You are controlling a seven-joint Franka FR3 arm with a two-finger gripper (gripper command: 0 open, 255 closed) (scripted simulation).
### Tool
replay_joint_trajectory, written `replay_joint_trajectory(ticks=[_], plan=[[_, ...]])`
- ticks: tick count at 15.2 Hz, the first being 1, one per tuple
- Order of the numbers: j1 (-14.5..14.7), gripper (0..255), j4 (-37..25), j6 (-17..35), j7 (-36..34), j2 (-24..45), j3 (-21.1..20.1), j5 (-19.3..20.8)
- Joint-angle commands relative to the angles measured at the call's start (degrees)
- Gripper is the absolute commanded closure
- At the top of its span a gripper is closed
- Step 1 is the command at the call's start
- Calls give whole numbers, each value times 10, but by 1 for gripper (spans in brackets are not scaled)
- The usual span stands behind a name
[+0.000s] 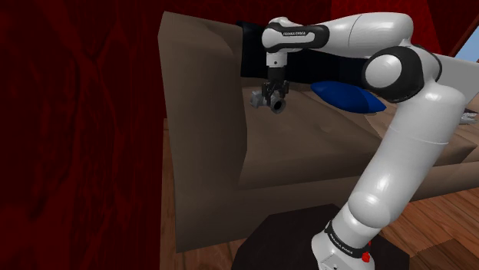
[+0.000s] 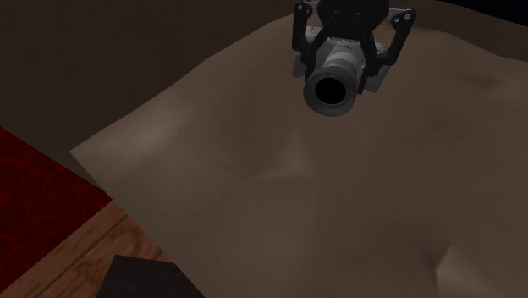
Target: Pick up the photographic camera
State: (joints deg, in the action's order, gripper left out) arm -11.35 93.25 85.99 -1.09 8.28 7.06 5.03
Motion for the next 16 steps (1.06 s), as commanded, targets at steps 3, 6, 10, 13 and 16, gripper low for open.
replay_joint_trajectory(ticks=[3, 6, 10, 13, 16], plan=[[0, 255, -30, -28, 2, 2, 0, 0], [0, 255, -56, -52, 4, 5, 0, 0], [0, 255, -94, -84, 8, 10, 0, 0], [0, 255, -126, -110, 10, 16, 1, 0], [-1, 255, -139, -120, 12, 19, 1, 0]])
